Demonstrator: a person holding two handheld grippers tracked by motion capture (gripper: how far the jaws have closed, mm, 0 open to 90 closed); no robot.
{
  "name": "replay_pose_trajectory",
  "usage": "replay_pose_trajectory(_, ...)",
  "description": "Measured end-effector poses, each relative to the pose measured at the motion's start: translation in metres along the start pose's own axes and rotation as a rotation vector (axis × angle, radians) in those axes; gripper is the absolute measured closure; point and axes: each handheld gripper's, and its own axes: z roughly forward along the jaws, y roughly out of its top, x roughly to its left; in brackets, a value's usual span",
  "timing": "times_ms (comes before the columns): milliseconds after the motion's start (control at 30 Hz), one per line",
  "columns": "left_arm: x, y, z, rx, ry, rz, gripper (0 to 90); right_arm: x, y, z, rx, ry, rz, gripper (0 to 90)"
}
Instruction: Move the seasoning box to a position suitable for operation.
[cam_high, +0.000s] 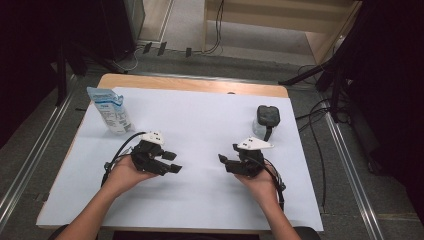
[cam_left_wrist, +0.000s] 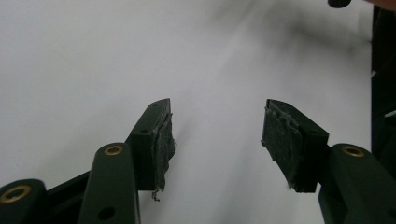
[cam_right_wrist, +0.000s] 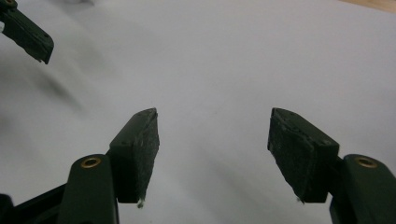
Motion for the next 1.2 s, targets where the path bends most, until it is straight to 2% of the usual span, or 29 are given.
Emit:
replay_pose_trajectory(100,-0.001,0.0,-0.001,-0.007,-0.001,0.012,44.7,0.0,0.0,0.0,-0.001,-0.013,-0.003,34.5)
replay_pose_trajectory(133,-0.001,0.0,-0.002,-0.02,0.007,0.014,44.9,-0.001,0.0,0.0,-0.001,-0.014,0.003,34.9)
replay_pose_trajectory(267,0.0,0.001,0.0,-0.019,0.015,0.01,47.7,-0.006,-0.001,0.0,0.001,-0.01,0.025,36.2)
replay_pose_trajectory(333,0.003,0.002,0.0,-0.018,-0.007,0.001,49.9,-0.011,-0.002,-0.001,0.013,-0.001,0.058,37.9)
replay_pose_trajectory(400,0.005,0.002,0.0,-0.04,-0.014,-0.008,49.8,-0.014,-0.003,-0.003,0.011,-0.014,0.06,37.9)
replay_pose_trajectory(533,0.008,0.002,0.003,-0.036,-0.005,-0.005,49.8,-0.019,-0.005,-0.003,0.012,-0.002,0.087,41.2)
replay_pose_trajectory(600,0.012,0.001,0.006,-0.034,-0.018,-0.018,49.9,-0.022,-0.006,-0.003,0.025,0.005,0.104,43.0)
replay_pose_trajectory(700,0.016,0.001,0.009,-0.038,-0.016,-0.048,50.6,-0.023,-0.007,-0.001,0.031,0.02,0.11,45.8)
replay_pose_trajectory(800,0.016,0.0,0.006,-0.048,-0.009,-0.039,51.2,-0.022,-0.007,-0.001,0.032,0.022,0.113,46.8)
replay_pose_trajectory(833,0.016,0.0,0.005,-0.052,0.003,-0.042,51.1,-0.02,-0.008,0.0,0.037,0.003,0.117,46.8)
replay_pose_trajectory(867,0.016,0.0,0.005,-0.052,0.007,-0.047,51.3,-0.019,-0.009,0.001,0.05,-0.003,0.095,47.7)
replay_pose_trajectory(900,0.016,0.0,0.005,-0.052,0.007,-0.047,52.1,-0.019,-0.009,0.001,0.05,-0.003,0.095,47.7)
replay_pose_trajectory(967,0.016,0.0,0.006,-0.047,0.02,-0.044,53.1,-0.018,-0.01,0.004,0.071,-0.008,0.105,48.4)
replay_pose_trajectory(1000,0.012,0.0,0.006,-0.035,0.031,-0.028,53.1,-0.018,-0.01,0.004,0.085,0.014,0.12,46.7)
replay_pose_trajectory(1033,0.012,0.0,0.006,-0.035,0.031,-0.028,53.0,-0.018,-0.01,0.004,0.085,0.014,0.12,46.7)
replay_pose_trajectory(1067,0.01,0.0,0.005,-0.021,0.039,-0.011,53.0,-0.018,-0.01,0.003,0.083,0.01,0.117,44.2)
replay_pose_trajectory(1100,0.006,0.0,0.005,-0.022,0.036,0.018,52.2,-0.017,-0.01,0.0,0.072,-0.011,0.106,42.5)
replay_pose_trajectory(1167,0.005,0.0,0.005,-0.029,0.032,0.028,52.0,-0.017,-0.01,-0.002,0.062,-0.019,0.099,41.5)
replay_pose_trajectory(1200,0.004,0.001,0.005,-0.041,0.016,0.039,51.1,-0.018,-0.009,-0.004,0.052,-0.032,0.098,40.7)
